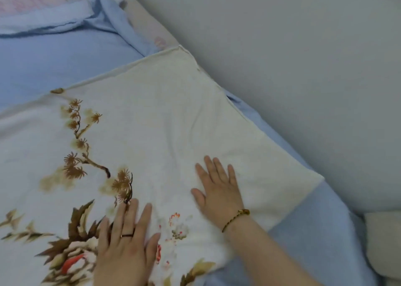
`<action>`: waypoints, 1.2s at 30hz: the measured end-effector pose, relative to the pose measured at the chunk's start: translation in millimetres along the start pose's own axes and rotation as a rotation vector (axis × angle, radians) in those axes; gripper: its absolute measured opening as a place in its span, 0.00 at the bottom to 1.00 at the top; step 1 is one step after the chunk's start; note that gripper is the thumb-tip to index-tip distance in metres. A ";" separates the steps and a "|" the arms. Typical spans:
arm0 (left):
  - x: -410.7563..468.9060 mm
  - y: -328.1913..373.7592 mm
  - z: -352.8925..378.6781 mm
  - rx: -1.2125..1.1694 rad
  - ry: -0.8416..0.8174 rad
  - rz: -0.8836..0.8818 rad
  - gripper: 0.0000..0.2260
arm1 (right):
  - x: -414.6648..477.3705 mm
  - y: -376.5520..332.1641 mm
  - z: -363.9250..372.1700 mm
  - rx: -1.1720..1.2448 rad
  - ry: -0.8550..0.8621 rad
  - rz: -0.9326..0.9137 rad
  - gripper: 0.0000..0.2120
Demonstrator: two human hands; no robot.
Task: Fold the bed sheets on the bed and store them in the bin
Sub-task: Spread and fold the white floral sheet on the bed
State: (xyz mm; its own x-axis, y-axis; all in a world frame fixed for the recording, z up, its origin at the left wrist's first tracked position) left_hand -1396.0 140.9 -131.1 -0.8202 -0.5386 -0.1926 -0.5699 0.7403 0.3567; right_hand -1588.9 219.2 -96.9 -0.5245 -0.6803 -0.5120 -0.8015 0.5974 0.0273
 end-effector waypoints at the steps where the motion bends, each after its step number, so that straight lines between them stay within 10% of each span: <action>1: -10.1 5.7 2.8 0.007 0.019 0.024 0.24 | -12.9 16.7 4.9 -0.007 -0.035 0.017 0.26; 6: -16.9 10.9 1.1 -0.003 -0.055 -0.035 0.25 | -58.4 123.6 19.5 0.046 0.090 0.303 0.37; 12: -13.1 5.1 10.8 0.148 -0.113 -0.051 0.24 | -83.2 166.6 1.6 1.248 0.690 0.728 0.14; 17: -17.4 9.8 4.3 0.175 -0.197 -0.073 0.28 | -90.1 127.4 7.3 1.622 0.194 0.655 0.20; 31: -71.0 23.1 18.7 0.228 -0.125 0.110 0.32 | -74.5 116.5 -13.0 0.939 0.403 0.671 0.25; 36: -72.9 20.1 11.6 0.181 -0.087 0.128 0.25 | -72.8 -24.7 6.6 0.395 0.559 -0.029 0.26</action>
State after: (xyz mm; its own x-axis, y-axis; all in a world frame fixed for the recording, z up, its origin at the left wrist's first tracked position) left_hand -1348.3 199.7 -120.5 -0.8830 -0.4050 -0.2371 -0.4543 0.8645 0.2151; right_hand -1529.0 256.8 -66.0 -0.6592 -0.7518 0.0157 -0.7083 0.6137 -0.3488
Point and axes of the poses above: each hand's wrist, its own x-axis towards the middle knuckle, its own z-axis out of the palm, y = z × x, the point moved 1 cm from there along x, towards the middle knuckle, and after that the axes turned 15 degrees about -y, right-handed, at the moved point
